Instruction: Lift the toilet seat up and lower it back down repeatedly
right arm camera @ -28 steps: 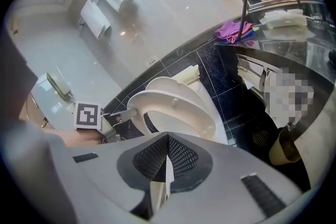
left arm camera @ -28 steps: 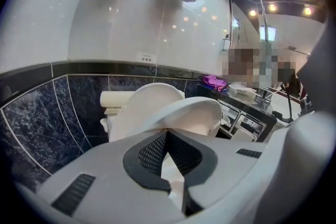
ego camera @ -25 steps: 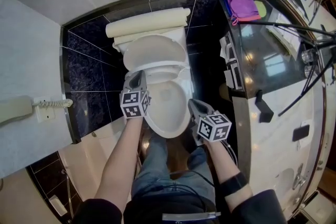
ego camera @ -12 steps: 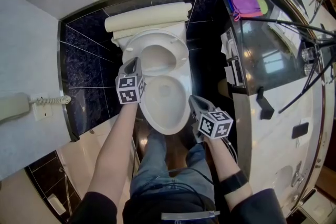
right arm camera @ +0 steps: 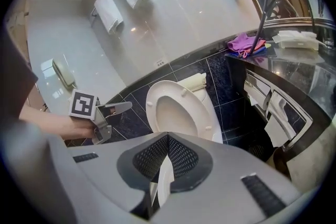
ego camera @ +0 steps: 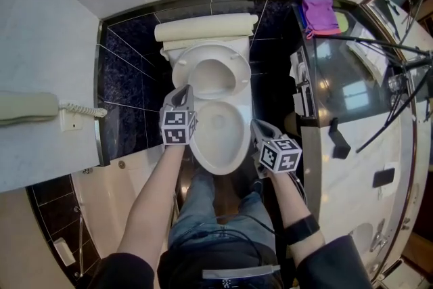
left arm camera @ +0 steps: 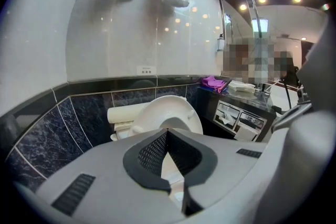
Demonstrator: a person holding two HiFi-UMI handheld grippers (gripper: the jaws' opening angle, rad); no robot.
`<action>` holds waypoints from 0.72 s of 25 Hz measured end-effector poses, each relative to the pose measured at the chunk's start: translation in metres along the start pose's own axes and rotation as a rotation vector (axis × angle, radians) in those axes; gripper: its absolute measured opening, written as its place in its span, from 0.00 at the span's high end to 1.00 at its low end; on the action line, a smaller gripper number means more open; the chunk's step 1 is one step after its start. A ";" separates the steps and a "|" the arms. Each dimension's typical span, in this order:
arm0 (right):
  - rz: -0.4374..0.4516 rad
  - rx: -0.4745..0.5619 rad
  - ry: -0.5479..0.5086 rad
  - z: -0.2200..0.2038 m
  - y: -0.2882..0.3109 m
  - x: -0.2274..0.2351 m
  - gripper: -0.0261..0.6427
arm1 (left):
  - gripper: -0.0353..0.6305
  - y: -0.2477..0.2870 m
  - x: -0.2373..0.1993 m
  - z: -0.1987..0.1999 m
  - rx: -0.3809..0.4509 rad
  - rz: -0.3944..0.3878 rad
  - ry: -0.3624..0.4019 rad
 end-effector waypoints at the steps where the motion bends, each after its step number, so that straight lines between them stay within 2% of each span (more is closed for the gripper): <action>1: 0.003 -0.001 -0.011 0.003 -0.004 -0.001 0.94 | 0.95 -0.012 0.003 0.003 0.004 0.005 0.000; 12: 0.005 0.014 -0.191 0.047 -0.071 -0.005 0.94 | 0.95 -0.152 0.021 0.021 0.067 0.113 -0.048; 18: -0.028 0.058 -0.248 0.061 -0.116 -0.001 0.94 | 0.95 -0.216 0.033 0.028 0.104 0.139 -0.037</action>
Point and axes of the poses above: the fingertips, and each gripper's own axes: y forward along the fingers, x to its right, z out of its top, the point moved 3 cm from there along -y, backward along the fingers, and after that the axes turned 4 degrees about y, right-handed, at the moved point
